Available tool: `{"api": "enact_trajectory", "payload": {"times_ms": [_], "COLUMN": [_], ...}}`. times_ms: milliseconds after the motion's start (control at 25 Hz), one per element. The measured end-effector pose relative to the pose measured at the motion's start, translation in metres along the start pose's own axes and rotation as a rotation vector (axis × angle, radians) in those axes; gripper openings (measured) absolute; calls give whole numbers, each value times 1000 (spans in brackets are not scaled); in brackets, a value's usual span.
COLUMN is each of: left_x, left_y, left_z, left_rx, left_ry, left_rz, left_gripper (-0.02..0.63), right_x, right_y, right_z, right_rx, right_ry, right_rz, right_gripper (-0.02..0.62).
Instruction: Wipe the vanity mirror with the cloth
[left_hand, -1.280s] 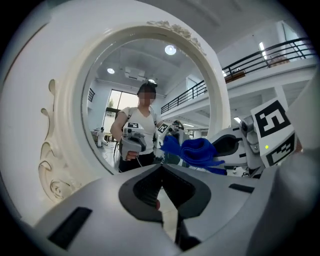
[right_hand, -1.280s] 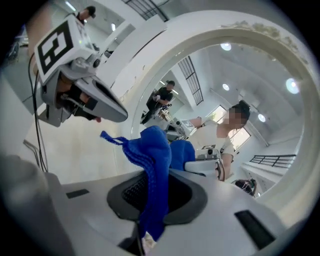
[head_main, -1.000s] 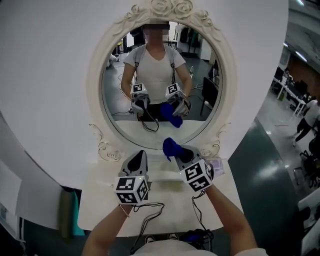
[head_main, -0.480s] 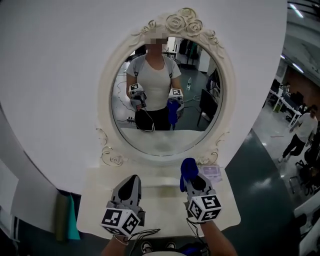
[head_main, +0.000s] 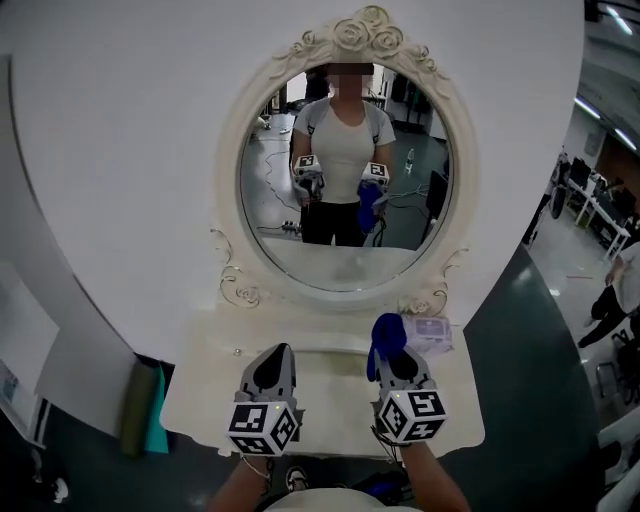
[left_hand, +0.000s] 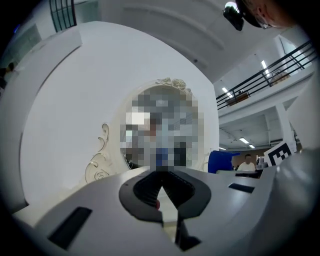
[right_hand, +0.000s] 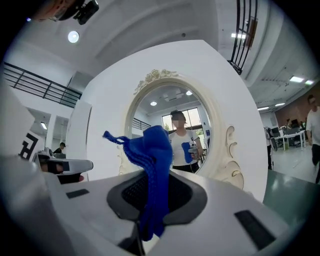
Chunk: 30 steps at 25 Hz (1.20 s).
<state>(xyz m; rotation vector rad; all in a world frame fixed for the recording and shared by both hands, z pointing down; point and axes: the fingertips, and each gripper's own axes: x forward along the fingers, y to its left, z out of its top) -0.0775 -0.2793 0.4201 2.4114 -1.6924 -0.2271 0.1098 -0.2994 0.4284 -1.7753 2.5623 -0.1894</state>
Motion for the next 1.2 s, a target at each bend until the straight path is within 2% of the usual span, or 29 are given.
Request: {"api": "enact_trajectory", "payload": {"times_ms": [360, 880, 1200], "left_x": [-4, 6, 6], "left_y": [-1, -8, -7], "left_z": [4, -5, -14], "left_rx": [7, -4, -6], "left_ry": [-11, 8, 28], "left_rz": [24, 0, 10], "left_gripper": [6, 5, 5], "right_x": [-1, -6, -7], "right_y": [-3, -10, -14], "right_z": [-8, -8, -14], "right_rx": [-10, -48, -50], "right_ry": [55, 71, 83], "right_rz": [-30, -68, -71], "right_gripper": [63, 61, 61]}}
